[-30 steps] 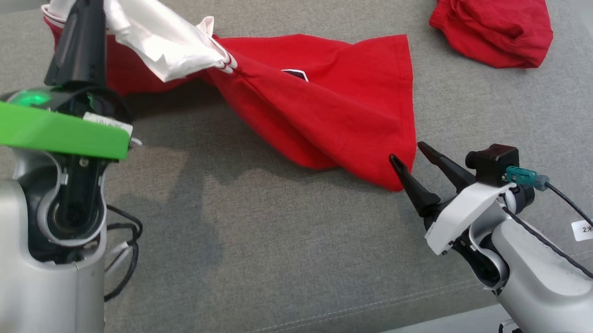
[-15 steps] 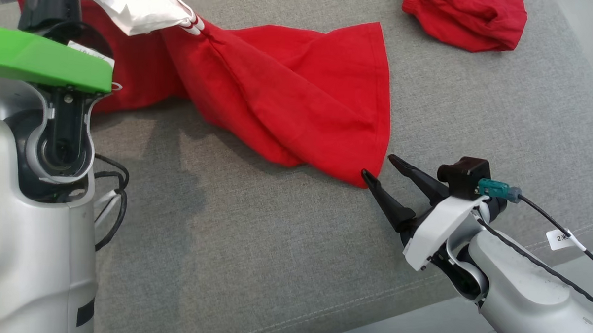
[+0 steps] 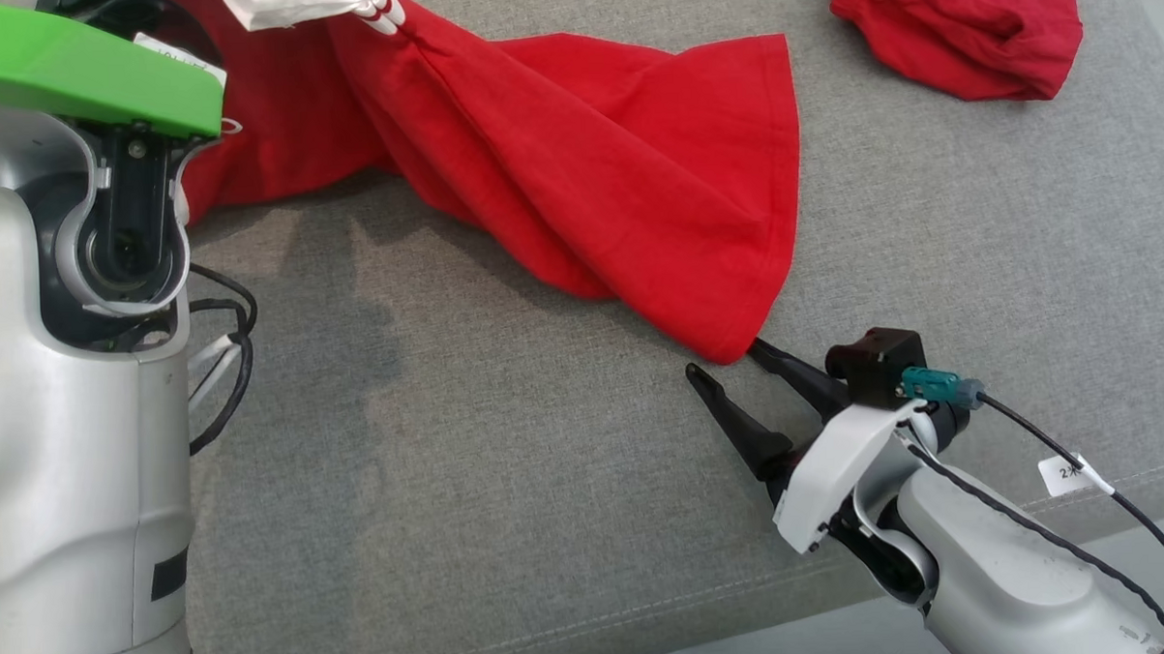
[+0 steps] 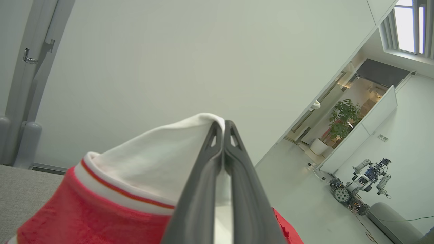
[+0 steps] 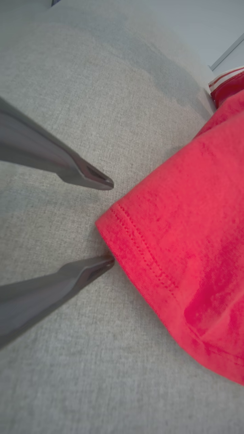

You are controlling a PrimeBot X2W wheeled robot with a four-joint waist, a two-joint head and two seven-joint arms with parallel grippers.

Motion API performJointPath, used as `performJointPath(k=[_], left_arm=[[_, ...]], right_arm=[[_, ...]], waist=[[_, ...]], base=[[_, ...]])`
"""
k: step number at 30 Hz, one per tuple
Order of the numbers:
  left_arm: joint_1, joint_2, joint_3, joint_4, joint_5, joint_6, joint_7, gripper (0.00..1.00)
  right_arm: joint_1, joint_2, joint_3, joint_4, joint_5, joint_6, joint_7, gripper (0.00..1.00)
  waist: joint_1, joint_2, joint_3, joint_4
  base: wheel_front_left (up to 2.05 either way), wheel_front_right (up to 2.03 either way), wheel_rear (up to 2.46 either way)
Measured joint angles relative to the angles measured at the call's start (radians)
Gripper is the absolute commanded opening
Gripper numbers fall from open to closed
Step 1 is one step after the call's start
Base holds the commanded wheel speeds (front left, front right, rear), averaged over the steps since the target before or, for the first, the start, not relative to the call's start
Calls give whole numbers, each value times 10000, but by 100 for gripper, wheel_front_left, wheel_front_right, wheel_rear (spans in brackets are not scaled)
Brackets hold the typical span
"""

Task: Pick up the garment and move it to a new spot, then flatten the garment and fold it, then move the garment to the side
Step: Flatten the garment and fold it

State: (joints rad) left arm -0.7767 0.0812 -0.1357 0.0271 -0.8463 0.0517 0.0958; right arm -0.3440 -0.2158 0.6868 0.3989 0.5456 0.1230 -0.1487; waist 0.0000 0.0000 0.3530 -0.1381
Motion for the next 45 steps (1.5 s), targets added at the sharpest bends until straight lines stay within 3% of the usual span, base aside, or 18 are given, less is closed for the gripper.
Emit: performJointPath(k=[6, 7, 8, 10, 13, 16, 17, 24, 33, 45], left_arm=[[-81, -19, -4, 295, 0, -157, -104, 0], [-81, -27, -15, 334, 0, -173, -151, 0], [-81, -38, -21, 370, 0, -180, -188, 0], [-84, -56, -50, 476, 0, -255, -192, 0], [-85, -63, -63, 654, 0, -303, -276, 0], [-86, -61, 0, 796, 0, -341, -393, 0], [-86, -59, 31, 861, 0, -343, -412, 0], [-81, 104, 349, 1287, 0, -533, -719, 0], [58, 334, 681, 1781, -2, -694, -1108, 0], [-80, 433, 792, 1737, -27, -792, -1223, 0]], right_arm=[[-561, 134, 134, 318, -81, 2, -84, 96], [-666, 142, 173, 364, -105, 2, -90, 84], [-755, 144, 230, 422, -115, 2, -90, 51], [-837, 146, 336, 527, -121, 2, -90, 36], [-843, 155, 543, 639, -119, 2, -92, 32], [-926, 163, 809, 694, -119, 2, -171, 18], [-973, 165, 871, 698, -100, 2, -180, 2], [-1113, 144, 788, 150, 568, 4, -631, 0], [-1621, -1133, -401, -1110, 825, 4, -897, 0], [-2866, -2002, -1097, -2746, 1870, 4, -888, 0]], waist=[[0, 0, 27, 45], [0, 0, 30, 52], [0, 0, 32, 60], [0, 0, 33, 78], [0, 0, 25, 100], [0, 0, 2, 104], [0, 0, -10, 102], [0, 0, -244, -4], [0, 0, -844, -234], [0, 0, -1550, -436]], base=[[0, 0, 0], [0, 0, 0], [0, 0, 0], [0, 0, 0], [0, 0, 0], [0, 0, 0], [0, 0, 0], [0, 0, 0], [0, 0, 0], [0, 0, 0]])
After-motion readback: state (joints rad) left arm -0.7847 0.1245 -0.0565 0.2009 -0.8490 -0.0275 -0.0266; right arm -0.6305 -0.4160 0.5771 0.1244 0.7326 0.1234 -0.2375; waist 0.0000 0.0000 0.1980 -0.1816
